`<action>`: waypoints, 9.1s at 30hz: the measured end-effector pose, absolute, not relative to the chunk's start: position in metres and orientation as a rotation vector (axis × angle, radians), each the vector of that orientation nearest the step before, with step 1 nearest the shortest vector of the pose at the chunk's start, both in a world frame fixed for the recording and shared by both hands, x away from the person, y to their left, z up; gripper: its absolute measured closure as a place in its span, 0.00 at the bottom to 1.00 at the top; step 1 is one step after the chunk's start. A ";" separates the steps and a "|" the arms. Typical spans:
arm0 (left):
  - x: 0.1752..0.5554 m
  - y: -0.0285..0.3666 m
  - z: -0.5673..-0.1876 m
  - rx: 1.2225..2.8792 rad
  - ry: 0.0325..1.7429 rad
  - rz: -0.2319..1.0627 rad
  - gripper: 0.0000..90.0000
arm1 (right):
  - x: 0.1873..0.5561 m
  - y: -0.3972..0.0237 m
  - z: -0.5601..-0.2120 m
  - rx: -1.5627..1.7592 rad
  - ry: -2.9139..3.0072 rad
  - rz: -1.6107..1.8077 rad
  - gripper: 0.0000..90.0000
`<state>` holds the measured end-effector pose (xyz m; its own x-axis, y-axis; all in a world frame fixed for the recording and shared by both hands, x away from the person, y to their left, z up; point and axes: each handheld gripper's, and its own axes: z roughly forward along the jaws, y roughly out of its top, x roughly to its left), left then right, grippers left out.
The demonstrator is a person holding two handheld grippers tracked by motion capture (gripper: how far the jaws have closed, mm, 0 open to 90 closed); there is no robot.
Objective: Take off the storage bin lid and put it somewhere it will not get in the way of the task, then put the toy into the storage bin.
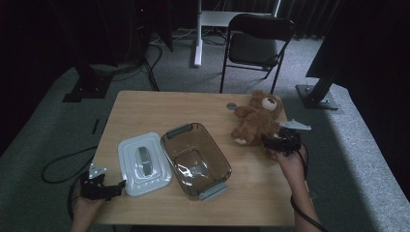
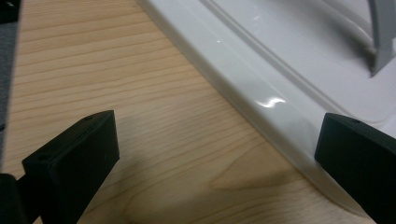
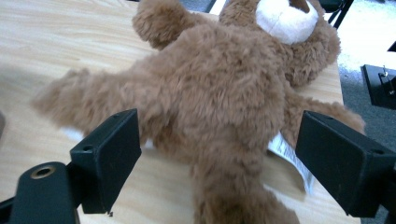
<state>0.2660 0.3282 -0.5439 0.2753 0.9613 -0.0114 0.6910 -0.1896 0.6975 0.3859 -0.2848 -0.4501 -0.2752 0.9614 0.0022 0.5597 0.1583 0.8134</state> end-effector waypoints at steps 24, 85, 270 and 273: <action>0.271 0.339 -0.555 1.942 1.538 0.636 0.01 | 0.435 -0.278 -0.444 1.524 1.876 0.964 0.15; 0.275 0.333 -0.555 1.941 1.540 0.636 0.01 | 0.471 -0.284 -0.497 1.803 1.951 1.044 0.58; 0.274 0.332 -0.555 1.951 1.522 0.632 0.01 | 0.361 -0.063 -0.358 0.942 2.705 1.290 0.31; 0.274 0.332 -0.555 1.951 1.522 0.632 0.01 | 0.351 -0.078 -0.353 0.911 2.688 1.334 0.34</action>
<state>0.2742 0.3323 -0.5552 0.2371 0.9713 0.0163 0.6970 -0.1818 0.6936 0.3507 -0.0777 -0.3530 -0.8313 0.5004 0.2418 0.4953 0.4696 0.7309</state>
